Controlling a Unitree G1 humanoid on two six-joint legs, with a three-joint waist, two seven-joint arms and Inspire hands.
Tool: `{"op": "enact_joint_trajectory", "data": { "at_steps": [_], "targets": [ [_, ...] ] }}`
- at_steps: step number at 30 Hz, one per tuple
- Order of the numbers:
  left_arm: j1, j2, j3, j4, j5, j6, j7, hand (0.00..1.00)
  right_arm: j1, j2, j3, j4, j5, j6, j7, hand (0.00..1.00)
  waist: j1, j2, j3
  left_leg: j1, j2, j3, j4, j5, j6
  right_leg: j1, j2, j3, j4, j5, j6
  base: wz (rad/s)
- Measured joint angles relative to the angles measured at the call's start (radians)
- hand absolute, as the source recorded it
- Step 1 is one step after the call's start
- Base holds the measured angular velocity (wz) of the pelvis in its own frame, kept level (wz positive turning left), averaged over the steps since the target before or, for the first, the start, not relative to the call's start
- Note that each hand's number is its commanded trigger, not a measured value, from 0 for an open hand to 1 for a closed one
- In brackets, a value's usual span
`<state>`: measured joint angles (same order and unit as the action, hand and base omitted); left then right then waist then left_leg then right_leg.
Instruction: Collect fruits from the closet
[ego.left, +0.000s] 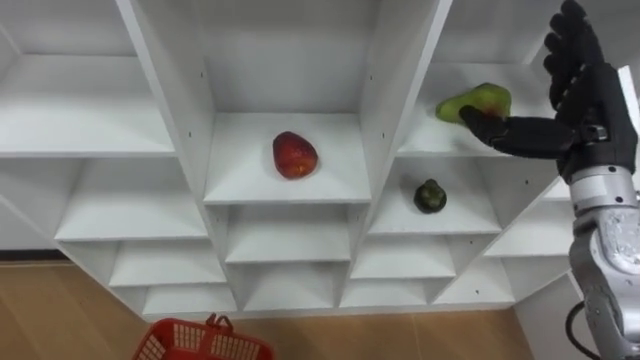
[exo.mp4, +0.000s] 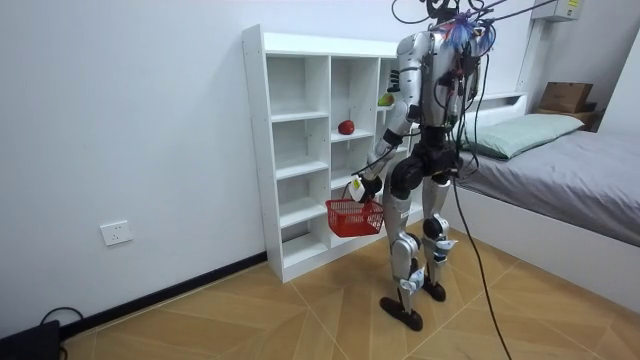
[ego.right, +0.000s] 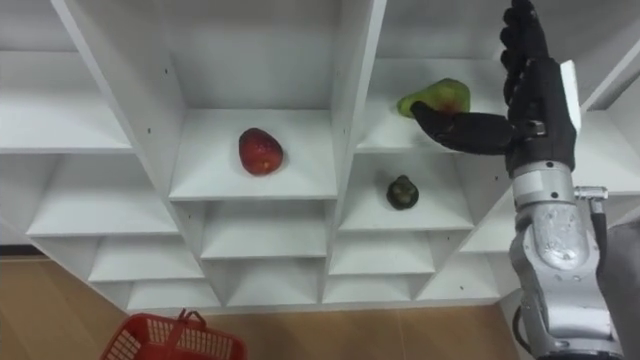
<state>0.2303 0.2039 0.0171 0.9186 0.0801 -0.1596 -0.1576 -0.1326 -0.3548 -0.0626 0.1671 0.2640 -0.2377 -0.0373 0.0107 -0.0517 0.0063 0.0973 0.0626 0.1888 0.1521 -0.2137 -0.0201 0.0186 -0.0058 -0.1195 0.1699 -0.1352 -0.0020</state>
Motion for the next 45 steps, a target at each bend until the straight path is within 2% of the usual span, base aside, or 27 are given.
{"op": "enact_joint_trajectory", "data": {
  "at_steps": [9, 15, 17, 21, 23, 30, 32, 35, 41, 43, 45],
  "targets": [
    [0.0, 0.0, 0.017, 0.0, -0.001, 0.007, -0.014, 1.0, -0.002, -0.003, 0.0, 0.015, 0.0, 0.021, 0.069, 0.0, 0.011, -0.005, -0.0019, -0.004, -0.001, -0.005, 0.01, 0.0, 0.0, 0.008, -0.006, -0.026, 0.003, 0.001, -0.001, 0.02],
    [0.001, 0.001, 0.017, 0.0, -0.003, 0.008, -0.029, 1.0, -0.005, -0.003, 0.0, 0.026, 0.0, 0.027, 0.092, 0.0, 0.02, -0.024, 0.0054, -0.007, -0.003, -0.022, 0.016, 0.0, 0.0, 0.017, -0.009, -0.042, -0.003, 0.0, -0.001, 0.09],
    [0.0, 0.003, 0.018, 0.001, -0.003, 0.009, -0.028, 1.0, -0.015, -0.011, 0.0, 0.065, 0.0, 0.034, 0.106, 0.0, 0.022, -0.032, 0.0043, -0.007, -0.004, -0.029, 0.019, 0.0, 0.001, 0.017, -0.01, -0.049, -0.003, 0.0, -0.001, 0.09],
    [-0.002, 0.005, 0.02, 0.001, -0.001, 0.022, -0.029, 1.0, -0.036, -0.02, 0.0, 0.121, -0.023, 0.049, 0.106, 0.0, 0.023, -0.032, 0.0038, -0.007, -0.004, -0.029, 0.018, 0.0, 0.001, 0.016, -0.01, -0.05, -0.001, 0.0, -0.001, 0.01],
    [-0.005, 0.005, 0.02, 0.001, -0.002, 0.031, -0.032, 1.0, -0.045, -0.043, 0.0, 0.146, -0.04, 0.057, 0.106, 0.0, 0.025, -0.032, 0.0039, -0.005, -0.003, -0.029, 0.017, 0.0, 0.001, 0.016, -0.01, -0.048, 0.0, 0.0, -0.001, 0.0],
    [-0.009, 0.011, 0.02, 0.001, -0.001, 0.046, -0.046, 1.0, -0.09, -0.065, 0.002, 0.226, -0.106, 0.065, 0.115, 0.0, 0.025, -0.031, 0.0037, -0.007, -0.003, -0.034, 0.016, 0.0, 0.001, 0.016, -0.009, -0.045, 0.0, 0.001, -0.001, -0.01],
    [-0.015, 0.012, 0.02, 0.001, -0.002, 0.046, -0.049, 1.0, -0.099, -0.089, 0.006, 0.257, -0.131, 0.066, 0.123, 0.0, 0.027, -0.033, 0.003, -0.007, -0.003, -0.036, 0.015, 0.0, 0.001, 0.015, -0.009, -0.045, 0.0, 0.0, -0.001, 0.0],
    [-0.015, 0.014, 0.02, 0.003, -0.001, 0.05, -0.049, 1.0, -0.099, -0.101, 0.006, 0.26, -0.152, 0.066, 0.123, 0.0, 0.031, -0.034, 0.0023, -0.005, -0.003, -0.037, 0.016, 0.0, 0.001, 0.015, -0.009, -0.046, 0.0, 0.0, -0.001, 0.0],
    [-0.018, 0.015, 0.02, 0.003, -0.001, 0.056, -0.05, 1.0, -0.099, -0.102, 0.007, 0.294, -0.156, 0.068, 0.124, 0.0, 0.046, -0.046, -0.0035, -0.002, -0.003, -0.037, 0.016, 0.001, 0.001, 0.018, -0.009, -0.045, 0.001, 0.0, -0.001, 0.0],
    [-0.02, 0.016, 0.02, 0.003, -0.001, 0.06, -0.051, 1.0, -0.099, -0.102, 0.006, 0.302, -0.157, 0.086, 0.127, 0.0, 0.048, -0.047, -0.0034, -0.001, -0.003, -0.037, 0.017, 0.001, 0.001, 0.021, -0.009, -0.046, 0.001, 0.001, -0.002, 0.0],
    [-0.02, 0.016, 0.02, 0.003, -0.003, 0.063, -0.051, 1.0, -0.099, -0.102, 0.006, 0.308, -0.157, 0.087, 0.13, 0.0, 0.048, -0.047, -0.0033, -0.002, -0.003, -0.038, 0.017, 0.001, 0.001, 0.022, -0.01, -0.047, 0.001, 0.001, -0.002, 0.0]
  ]
}}
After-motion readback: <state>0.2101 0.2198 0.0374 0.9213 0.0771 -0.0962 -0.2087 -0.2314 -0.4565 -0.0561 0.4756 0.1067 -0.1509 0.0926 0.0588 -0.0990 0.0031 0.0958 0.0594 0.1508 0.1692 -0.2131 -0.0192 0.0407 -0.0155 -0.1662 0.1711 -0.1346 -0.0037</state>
